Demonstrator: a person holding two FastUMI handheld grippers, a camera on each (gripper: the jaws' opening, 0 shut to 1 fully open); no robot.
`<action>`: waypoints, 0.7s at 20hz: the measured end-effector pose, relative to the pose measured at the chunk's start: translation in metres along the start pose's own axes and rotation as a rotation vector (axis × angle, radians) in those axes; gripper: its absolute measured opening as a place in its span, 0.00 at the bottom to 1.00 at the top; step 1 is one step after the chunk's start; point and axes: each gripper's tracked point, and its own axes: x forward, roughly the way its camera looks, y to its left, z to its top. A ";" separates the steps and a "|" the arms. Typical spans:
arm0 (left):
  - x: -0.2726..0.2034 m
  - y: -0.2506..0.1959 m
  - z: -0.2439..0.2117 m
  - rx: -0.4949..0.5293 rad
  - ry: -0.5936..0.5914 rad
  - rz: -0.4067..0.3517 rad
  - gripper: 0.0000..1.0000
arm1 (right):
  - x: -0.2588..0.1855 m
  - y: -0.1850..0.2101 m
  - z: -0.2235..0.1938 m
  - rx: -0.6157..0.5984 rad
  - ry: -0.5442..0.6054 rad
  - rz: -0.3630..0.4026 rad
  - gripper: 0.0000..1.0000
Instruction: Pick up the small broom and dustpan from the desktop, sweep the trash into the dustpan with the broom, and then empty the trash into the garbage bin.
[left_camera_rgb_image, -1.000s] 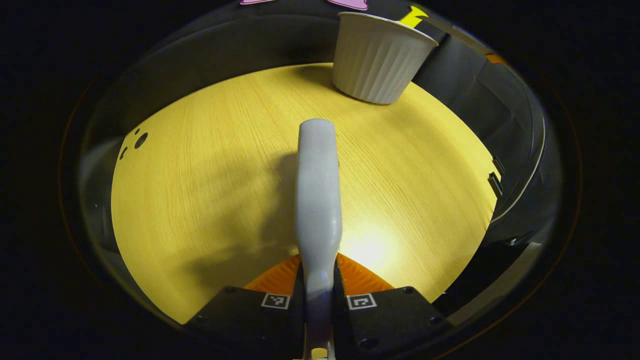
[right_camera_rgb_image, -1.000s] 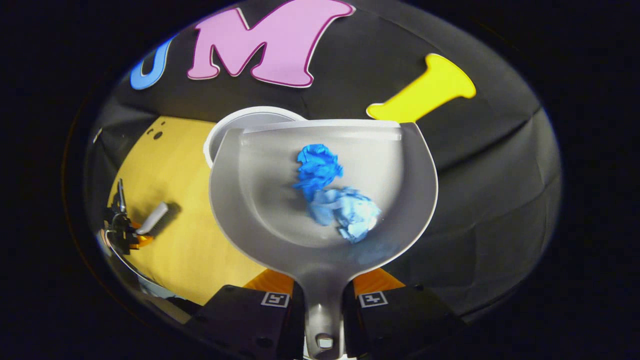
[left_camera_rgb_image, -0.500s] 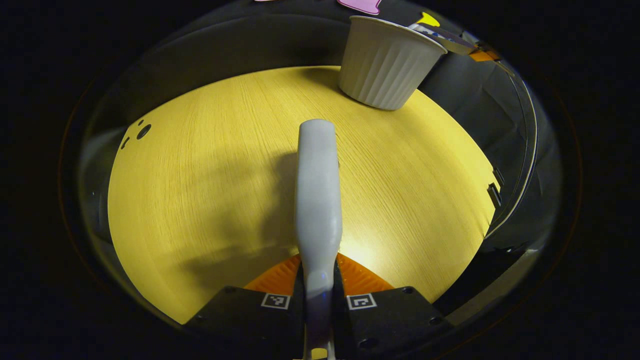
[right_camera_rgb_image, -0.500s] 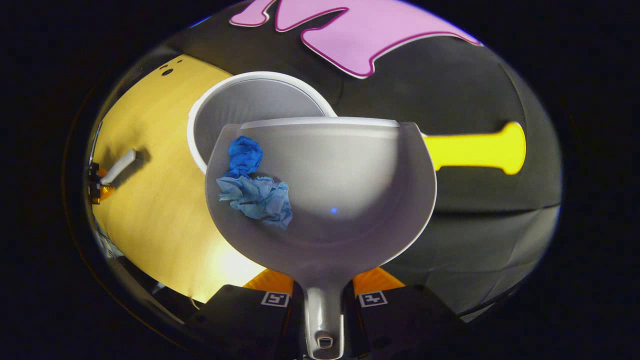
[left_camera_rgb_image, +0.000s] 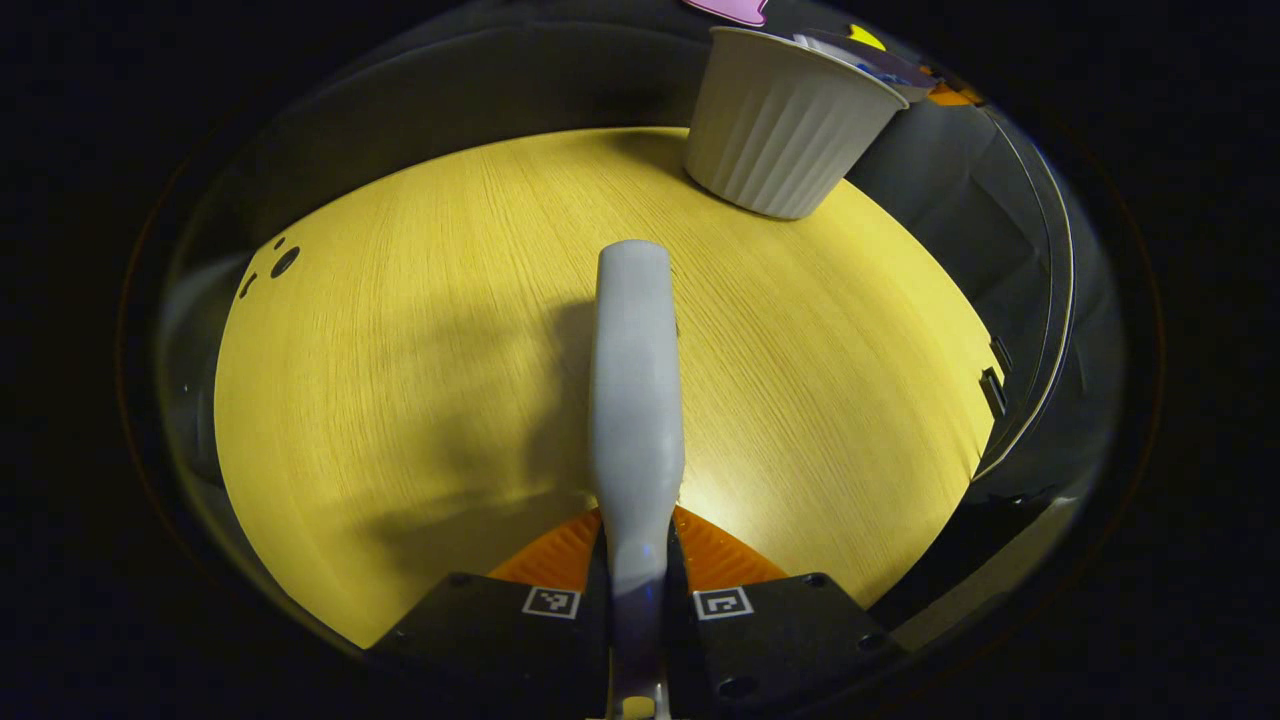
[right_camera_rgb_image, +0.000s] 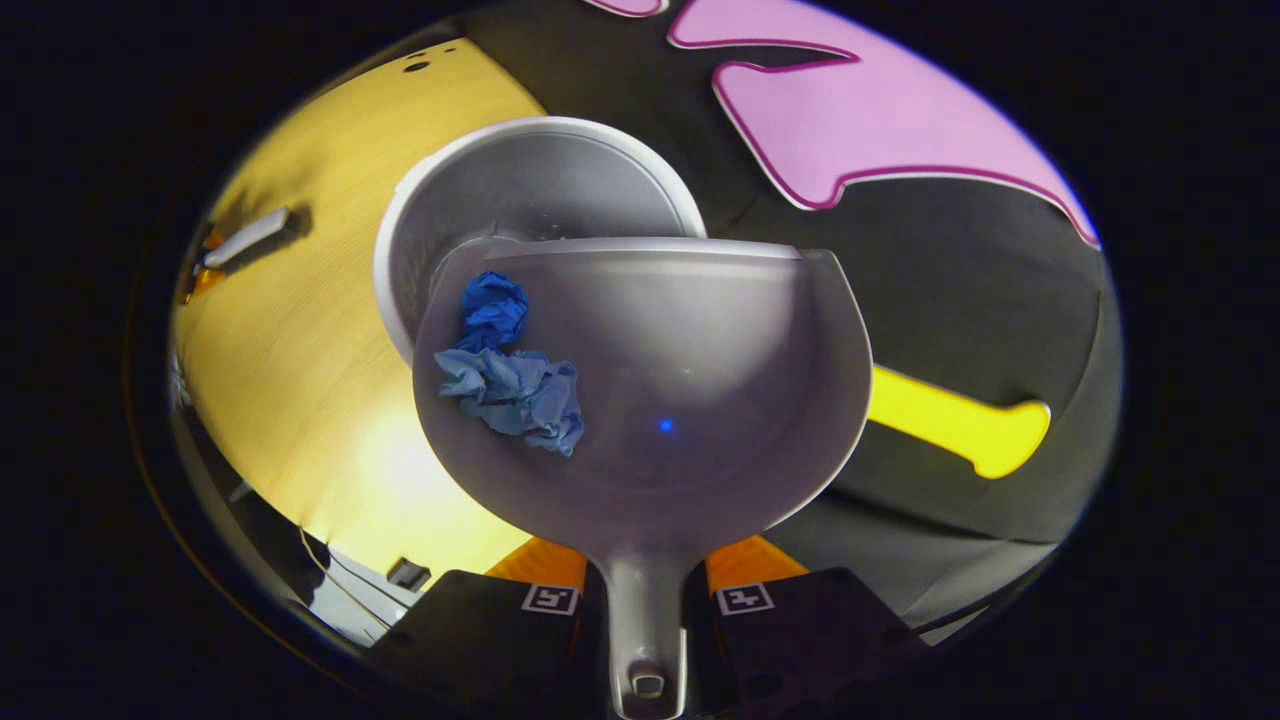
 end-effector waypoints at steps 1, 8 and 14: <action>0.000 0.001 0.001 0.003 0.000 0.003 0.27 | -0.001 0.002 0.003 -0.033 0.006 0.006 0.35; 0.002 -0.004 0.013 0.015 0.000 -0.003 0.27 | 0.006 -0.003 0.000 -0.173 0.031 -0.059 0.35; 0.004 -0.011 0.016 0.027 0.010 0.004 0.29 | 0.008 -0.006 -0.001 -0.118 0.015 -0.052 0.35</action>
